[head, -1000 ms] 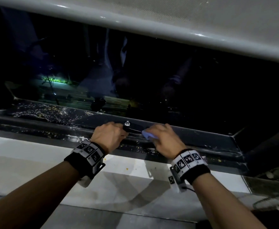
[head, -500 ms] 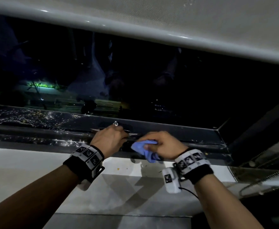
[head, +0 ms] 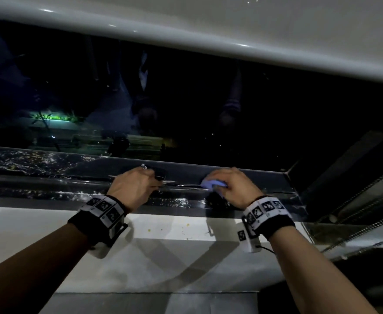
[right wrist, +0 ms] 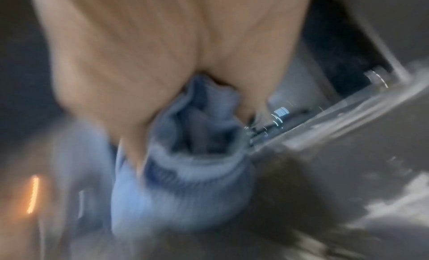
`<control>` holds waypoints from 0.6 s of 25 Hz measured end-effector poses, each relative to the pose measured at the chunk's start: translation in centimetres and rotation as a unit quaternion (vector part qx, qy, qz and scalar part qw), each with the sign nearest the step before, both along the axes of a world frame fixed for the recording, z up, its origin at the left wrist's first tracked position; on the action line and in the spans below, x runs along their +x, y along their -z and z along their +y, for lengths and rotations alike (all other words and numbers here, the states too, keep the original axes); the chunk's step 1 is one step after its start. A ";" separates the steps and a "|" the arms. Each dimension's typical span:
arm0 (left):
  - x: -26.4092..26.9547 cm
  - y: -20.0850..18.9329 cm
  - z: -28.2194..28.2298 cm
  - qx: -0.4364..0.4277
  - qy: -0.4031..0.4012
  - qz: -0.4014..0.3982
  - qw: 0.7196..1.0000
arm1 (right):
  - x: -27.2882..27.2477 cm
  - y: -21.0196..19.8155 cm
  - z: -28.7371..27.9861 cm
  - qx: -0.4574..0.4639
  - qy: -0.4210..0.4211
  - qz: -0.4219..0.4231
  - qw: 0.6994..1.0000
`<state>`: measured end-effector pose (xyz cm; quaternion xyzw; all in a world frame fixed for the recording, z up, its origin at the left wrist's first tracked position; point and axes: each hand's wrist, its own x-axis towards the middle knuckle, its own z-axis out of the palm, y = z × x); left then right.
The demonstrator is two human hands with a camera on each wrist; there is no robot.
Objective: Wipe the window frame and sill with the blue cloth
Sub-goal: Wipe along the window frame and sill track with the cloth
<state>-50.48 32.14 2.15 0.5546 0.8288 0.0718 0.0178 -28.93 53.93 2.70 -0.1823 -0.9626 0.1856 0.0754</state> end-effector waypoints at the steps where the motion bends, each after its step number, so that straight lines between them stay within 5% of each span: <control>1: 0.1 -0.2 0.0 0.000 0.001 0.002 1.000 | 0.5 -0.9 0.4 -0.083 -0.031 0.019 0.996; 3: 0.3 -0.6 0.0 -0.002 -0.008 -0.002 1.000 | 1.6 -1.8 2.3 -0.155 0.073 0.105 0.980; 4: 0.4 -0.6 0.0 -0.001 -0.012 -0.003 1.000 | 2.0 -1.7 3.4 -0.095 0.160 0.131 0.974; 6: 0.6 -0.7 0.0 -0.004 -0.016 0.000 1.000 | 1.8 -1.0 3.6 0.087 0.281 0.033 0.955; 8: 0.5 -0.6 0.1 -0.012 -0.021 0.004 1.000 | -0.5 -0.1 1.5 0.144 0.226 -0.054 0.962; 9: 0.4 -0.7 0.1 -0.016 -0.023 0.002 1.000 | -1.6 0.2 0.2 0.118 0.131 -0.038 0.984; 12: 0.3 -0.7 0.1 -0.025 -0.019 0.001 1.000 | -2.7 -1.3 -1.6 -0.087 -0.113 -0.003 0.990; 15: 0.5 -0.7 0.0 -0.020 -0.020 0.004 1.000 | -3.8 -2.0 0.0 -0.079 0.033 0.090 0.992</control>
